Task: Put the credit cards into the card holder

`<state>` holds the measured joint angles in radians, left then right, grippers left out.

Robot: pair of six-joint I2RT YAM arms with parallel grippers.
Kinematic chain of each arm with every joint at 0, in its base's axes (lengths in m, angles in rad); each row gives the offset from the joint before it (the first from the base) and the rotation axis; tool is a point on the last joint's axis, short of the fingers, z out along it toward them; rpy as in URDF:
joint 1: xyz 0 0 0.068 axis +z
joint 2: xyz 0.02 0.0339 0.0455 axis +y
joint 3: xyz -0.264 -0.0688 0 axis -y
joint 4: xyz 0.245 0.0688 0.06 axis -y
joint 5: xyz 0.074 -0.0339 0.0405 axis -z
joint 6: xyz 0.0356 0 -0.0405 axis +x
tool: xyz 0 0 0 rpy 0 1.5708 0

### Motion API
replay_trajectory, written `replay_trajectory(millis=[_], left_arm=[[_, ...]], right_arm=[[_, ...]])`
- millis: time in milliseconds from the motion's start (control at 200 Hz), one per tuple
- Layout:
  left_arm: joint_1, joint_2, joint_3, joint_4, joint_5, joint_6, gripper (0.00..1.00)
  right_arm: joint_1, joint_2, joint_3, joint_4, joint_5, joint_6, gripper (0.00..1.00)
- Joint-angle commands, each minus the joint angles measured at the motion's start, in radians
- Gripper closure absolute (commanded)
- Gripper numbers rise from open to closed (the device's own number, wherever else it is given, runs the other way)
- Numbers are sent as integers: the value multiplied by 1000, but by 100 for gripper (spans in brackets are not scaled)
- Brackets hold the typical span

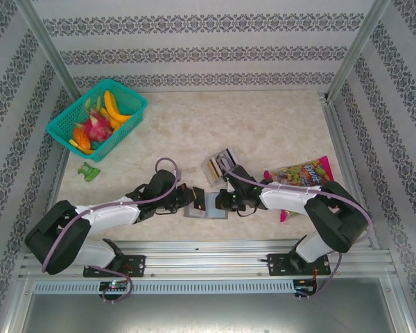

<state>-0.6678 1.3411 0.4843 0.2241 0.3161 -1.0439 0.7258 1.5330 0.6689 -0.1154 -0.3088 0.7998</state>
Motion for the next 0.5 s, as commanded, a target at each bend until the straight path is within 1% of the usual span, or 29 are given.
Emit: replay_trajectory(millis=[0,75,215,295,405,495], left_arm=[[-12,17,4,-81,-98,29,100],[-12,41,-1,-86,-104,34,100],[-12,110,5,-58,-75,32,100],[-13,126,5,-87,-84,25,100],[-13,114,-18,-107,-105,15,100],[-13,99,-30,-111,-110,12,100]], right_arm=[[17,7,53,-157,164,-45,90],[17,12,57,-199,213,-57,90],[23,20,72,-208,206,-84,90],[29,20,97,-264,254,-85,90],[51,-35,135,-328,338,-100,90],[81,-94,153,-293,317,-122,88]])
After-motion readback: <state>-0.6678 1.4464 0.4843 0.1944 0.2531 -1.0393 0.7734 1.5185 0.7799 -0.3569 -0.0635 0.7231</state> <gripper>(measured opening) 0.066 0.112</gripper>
